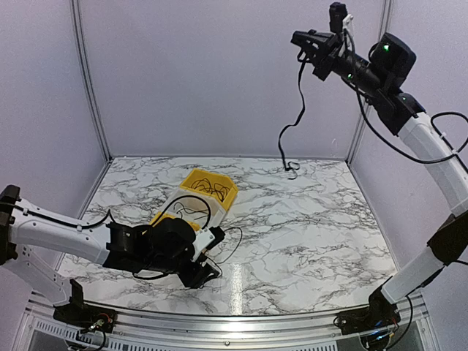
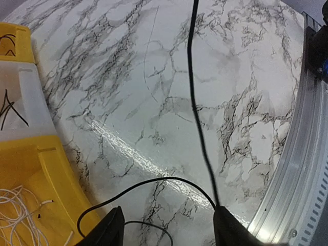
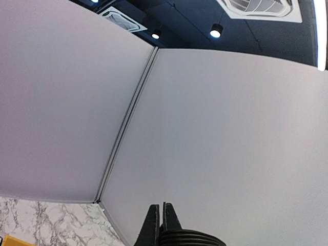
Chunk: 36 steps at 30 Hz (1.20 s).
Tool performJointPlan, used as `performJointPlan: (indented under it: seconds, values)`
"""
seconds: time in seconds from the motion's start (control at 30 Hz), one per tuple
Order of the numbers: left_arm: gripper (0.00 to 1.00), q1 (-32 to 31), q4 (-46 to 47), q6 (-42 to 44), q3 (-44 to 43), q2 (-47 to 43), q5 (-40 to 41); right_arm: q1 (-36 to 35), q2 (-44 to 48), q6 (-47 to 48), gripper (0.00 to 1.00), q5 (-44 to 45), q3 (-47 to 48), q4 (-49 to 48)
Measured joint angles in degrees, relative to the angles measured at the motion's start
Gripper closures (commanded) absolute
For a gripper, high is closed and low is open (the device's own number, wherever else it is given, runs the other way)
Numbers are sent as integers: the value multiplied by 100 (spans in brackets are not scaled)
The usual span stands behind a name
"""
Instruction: Untangle the cables
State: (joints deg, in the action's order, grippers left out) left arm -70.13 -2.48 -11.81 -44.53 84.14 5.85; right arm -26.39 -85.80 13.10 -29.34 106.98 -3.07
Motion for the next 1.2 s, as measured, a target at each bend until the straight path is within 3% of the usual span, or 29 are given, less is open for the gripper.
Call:
performJointPlan:
  seconds: [0.2,0.33,0.57,0.67,0.97,1.2]
  values:
    - [22,-81,-74,380,-28,-741,79,-601,214,396,100,-466,-1097,584]
    - [21,-380,-68,745,249,-1080,170,-887,245,348,100,-710,-1587,846]
    - [21,-568,-1091,1456,-96,-444,389,-918,195,170,100,-876,-1639,977]
    - [21,-573,-1220,1462,-87,-831,599,-1001,136,166,100,-966,-1639,979]
    - [25,-595,-1047,437,726,-2361,1344,-1731,-422,188,100,-1078,-1423,1019]
    - [35,-595,-658,-903,1777,-3578,1974,-2096,-1119,127,100,-1099,-673,931]
